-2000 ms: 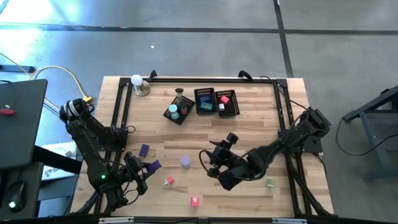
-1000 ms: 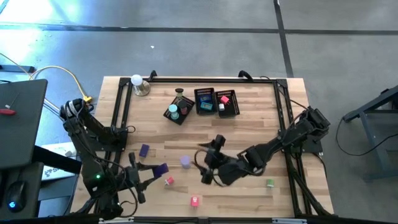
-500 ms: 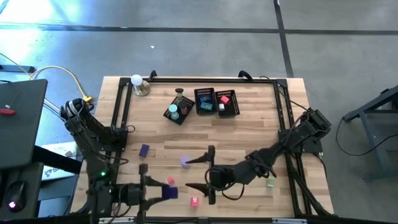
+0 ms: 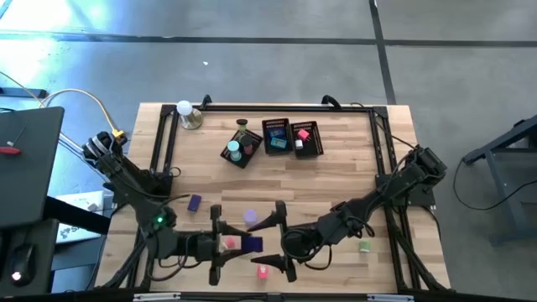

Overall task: Pick & Place Office items
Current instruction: Put the right purple digital timer into the middle black bin

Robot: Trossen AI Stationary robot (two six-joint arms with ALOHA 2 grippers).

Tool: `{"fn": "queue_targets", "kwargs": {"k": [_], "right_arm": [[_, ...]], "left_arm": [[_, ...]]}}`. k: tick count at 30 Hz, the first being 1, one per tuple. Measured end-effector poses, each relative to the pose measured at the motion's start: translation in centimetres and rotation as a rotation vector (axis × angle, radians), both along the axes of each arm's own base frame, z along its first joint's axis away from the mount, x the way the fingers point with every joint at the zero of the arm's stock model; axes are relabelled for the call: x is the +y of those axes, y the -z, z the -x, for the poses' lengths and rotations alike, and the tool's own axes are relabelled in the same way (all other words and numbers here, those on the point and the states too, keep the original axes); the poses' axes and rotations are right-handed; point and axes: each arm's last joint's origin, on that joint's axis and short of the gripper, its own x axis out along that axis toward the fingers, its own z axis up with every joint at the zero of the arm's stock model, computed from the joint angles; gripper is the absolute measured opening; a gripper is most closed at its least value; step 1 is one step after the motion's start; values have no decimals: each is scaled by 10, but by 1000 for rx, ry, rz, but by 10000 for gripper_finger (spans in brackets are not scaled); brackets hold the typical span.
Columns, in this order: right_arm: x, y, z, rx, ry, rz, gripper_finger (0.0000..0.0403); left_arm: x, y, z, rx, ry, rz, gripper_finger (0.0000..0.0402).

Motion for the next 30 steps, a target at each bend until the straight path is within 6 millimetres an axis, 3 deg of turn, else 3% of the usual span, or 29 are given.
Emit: {"fn": "queue_targets", "kwargs": {"k": [19, 23, 30], "right_arm": [[-7, -1, -4, -5, 17, -11, 316], [-8, -1, -5, -6, 17, -11, 286], [-11, 1, -6, 6, 14, -4, 193]], "left_arm": [[3, -2, -5, -23, 49, -18, 150], [3, -2, -5, -21, 44, -17, 150], [4, -1, -5, -17, 31, -19, 150]]}}
